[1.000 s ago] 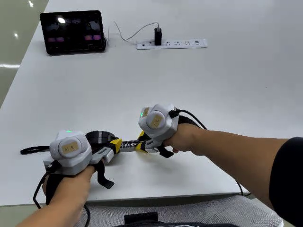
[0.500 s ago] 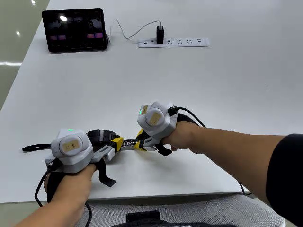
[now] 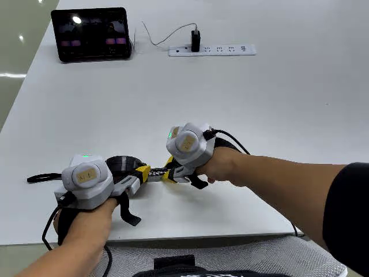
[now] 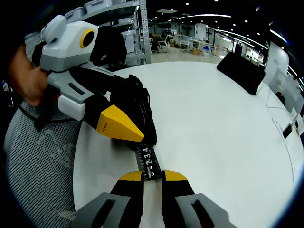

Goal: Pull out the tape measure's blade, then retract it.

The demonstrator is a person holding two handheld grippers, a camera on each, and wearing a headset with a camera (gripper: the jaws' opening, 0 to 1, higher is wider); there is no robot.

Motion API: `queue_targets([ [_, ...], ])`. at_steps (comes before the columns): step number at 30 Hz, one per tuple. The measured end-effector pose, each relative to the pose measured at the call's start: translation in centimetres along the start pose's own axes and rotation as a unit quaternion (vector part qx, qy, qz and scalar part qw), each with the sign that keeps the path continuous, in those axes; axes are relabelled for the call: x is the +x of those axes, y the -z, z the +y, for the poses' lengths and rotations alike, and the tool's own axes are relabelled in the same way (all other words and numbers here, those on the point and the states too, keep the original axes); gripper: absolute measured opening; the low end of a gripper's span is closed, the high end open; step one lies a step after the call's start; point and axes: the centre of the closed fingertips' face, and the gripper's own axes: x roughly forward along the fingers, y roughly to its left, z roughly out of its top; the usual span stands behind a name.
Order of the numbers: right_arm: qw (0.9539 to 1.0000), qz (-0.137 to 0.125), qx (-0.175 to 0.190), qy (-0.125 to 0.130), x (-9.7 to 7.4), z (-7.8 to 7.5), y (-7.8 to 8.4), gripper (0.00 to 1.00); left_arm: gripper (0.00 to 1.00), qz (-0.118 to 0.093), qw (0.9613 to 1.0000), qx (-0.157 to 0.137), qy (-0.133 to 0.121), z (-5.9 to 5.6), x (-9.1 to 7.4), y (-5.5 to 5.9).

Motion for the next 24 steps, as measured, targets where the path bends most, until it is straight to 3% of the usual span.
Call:
queue_targets([
  [24,0.9999,-0.010,0.005,-0.007,0.64,0.23,-0.85,0.11,0.57,0.004,1.0000,-0.001,0.004,-0.12,-0.09,0.02],
])
